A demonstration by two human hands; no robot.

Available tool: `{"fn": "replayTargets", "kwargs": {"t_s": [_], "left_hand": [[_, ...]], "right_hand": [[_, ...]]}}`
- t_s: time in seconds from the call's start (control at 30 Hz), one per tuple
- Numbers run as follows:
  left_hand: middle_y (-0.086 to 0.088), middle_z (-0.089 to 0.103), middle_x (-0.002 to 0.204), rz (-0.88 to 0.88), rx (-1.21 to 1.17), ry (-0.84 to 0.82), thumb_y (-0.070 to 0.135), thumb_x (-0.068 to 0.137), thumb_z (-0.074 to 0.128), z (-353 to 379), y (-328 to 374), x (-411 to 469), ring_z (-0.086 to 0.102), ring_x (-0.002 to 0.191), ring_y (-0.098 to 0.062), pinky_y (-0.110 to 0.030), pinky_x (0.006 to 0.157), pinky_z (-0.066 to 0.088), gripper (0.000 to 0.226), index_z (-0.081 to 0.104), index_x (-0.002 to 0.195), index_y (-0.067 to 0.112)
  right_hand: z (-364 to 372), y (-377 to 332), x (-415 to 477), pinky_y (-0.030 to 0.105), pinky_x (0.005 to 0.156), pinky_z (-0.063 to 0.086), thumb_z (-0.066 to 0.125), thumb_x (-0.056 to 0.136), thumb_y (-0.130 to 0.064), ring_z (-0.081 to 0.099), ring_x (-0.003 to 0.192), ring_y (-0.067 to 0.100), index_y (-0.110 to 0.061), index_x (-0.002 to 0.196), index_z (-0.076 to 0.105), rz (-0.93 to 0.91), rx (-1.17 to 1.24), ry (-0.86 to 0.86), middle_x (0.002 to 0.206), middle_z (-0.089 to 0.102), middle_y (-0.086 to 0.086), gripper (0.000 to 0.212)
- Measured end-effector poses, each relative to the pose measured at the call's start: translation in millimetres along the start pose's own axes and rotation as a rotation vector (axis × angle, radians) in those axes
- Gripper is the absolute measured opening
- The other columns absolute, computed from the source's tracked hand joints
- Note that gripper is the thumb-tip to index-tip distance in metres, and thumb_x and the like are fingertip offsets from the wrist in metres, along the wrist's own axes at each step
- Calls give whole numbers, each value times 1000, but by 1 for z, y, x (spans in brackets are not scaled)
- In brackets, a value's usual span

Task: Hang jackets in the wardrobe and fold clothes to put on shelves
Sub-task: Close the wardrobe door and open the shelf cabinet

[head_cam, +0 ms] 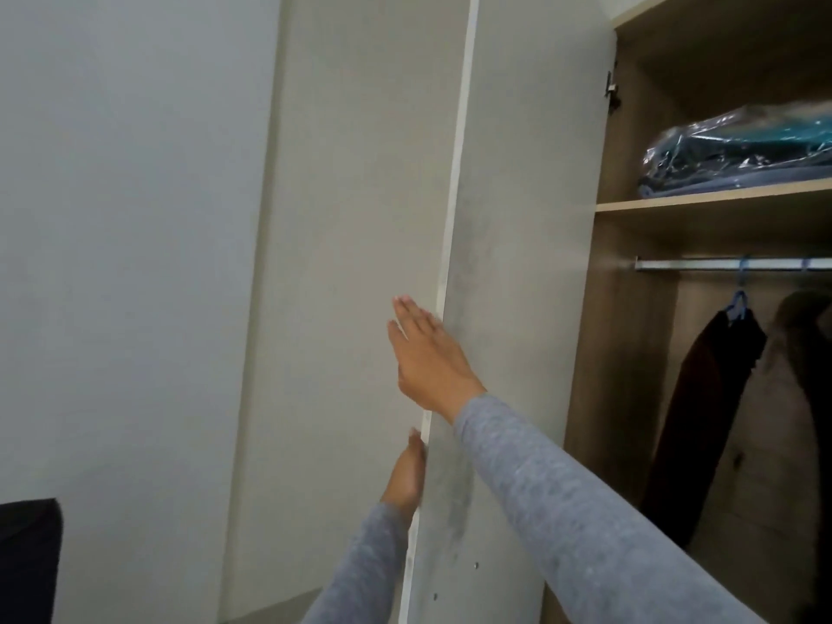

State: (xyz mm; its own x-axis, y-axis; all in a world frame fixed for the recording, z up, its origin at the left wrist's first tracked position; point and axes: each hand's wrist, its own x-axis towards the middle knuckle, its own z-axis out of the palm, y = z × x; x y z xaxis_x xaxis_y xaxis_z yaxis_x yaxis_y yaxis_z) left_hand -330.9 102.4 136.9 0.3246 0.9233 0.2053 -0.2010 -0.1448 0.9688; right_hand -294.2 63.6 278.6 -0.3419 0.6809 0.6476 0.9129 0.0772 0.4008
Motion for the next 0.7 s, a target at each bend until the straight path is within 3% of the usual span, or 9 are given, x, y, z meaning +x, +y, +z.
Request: {"fn": "replayTargets", "kwargs": {"t_s": [0.07,0.1,0.2,0.3,0.4,0.47,0.53,0.6,0.7], "left_hand": [[6,72,80,-68,-98,-88,26,104,23,1,-2,4,67,72,-4,-14,64,51,43,63,98,14],[3,72,76,-83,-126,-151,22,102,26,1,0,5,68,66,-5,-14,59,51,41,65,96,11],[-7,71,81,-106,-174,-286,17,97,28,2,-1,9,68,67,-11,-18,60,54,40,67,90,8],[-3,72,73,-122,-191,-371,19,97,29,17,-10,5,68,65,-12,-19,60,53,41,67,87,8],[-1,69,61,-140,-204,-428,25,98,30,40,-14,-5,65,55,-12,-18,51,49,46,68,75,13],[-3,68,62,-143,-202,-419,28,99,31,57,-11,-10,63,60,-16,-23,58,52,53,71,66,17],[-11,70,89,-74,-190,-410,38,97,33,75,-10,-17,62,88,-26,-41,88,51,47,73,89,16],[-17,60,122,-26,-209,-429,47,95,33,102,-11,-25,54,114,-32,-47,104,41,54,60,122,9],[2,52,132,44,-250,-458,41,101,26,137,-10,-36,48,120,-12,-24,100,40,49,45,138,15]], "right_hand": [[3,6,1,33,117,-6,25,93,-6,-6,146,27,5,145,19,46,-202,-37,157,-4,20,54],[4,7,-1,36,117,-5,23,94,-8,-5,146,29,7,144,18,53,-298,-54,156,-2,23,53],[6,7,-11,42,117,-4,22,95,-12,3,145,36,11,141,24,70,-490,-97,153,11,29,52],[2,7,-29,44,117,-1,22,92,-13,13,143,38,10,137,35,115,-610,-91,148,27,30,52],[-6,13,-48,43,117,-3,19,90,-11,16,143,37,10,137,35,183,-649,-60,149,24,31,54],[-10,20,-59,43,117,-3,22,92,-13,17,143,35,7,136,39,208,-667,-40,150,25,28,51],[-14,30,-71,42,117,-3,30,94,-19,20,143,32,3,132,47,225,-652,1,150,29,23,47],[-18,46,-90,41,117,-1,36,92,-20,27,141,31,-1,124,56,261,-666,36,148,36,19,43],[-23,71,-116,41,116,2,33,86,-17,36,137,31,-1,112,64,281,-648,116,142,45,18,43]]}}
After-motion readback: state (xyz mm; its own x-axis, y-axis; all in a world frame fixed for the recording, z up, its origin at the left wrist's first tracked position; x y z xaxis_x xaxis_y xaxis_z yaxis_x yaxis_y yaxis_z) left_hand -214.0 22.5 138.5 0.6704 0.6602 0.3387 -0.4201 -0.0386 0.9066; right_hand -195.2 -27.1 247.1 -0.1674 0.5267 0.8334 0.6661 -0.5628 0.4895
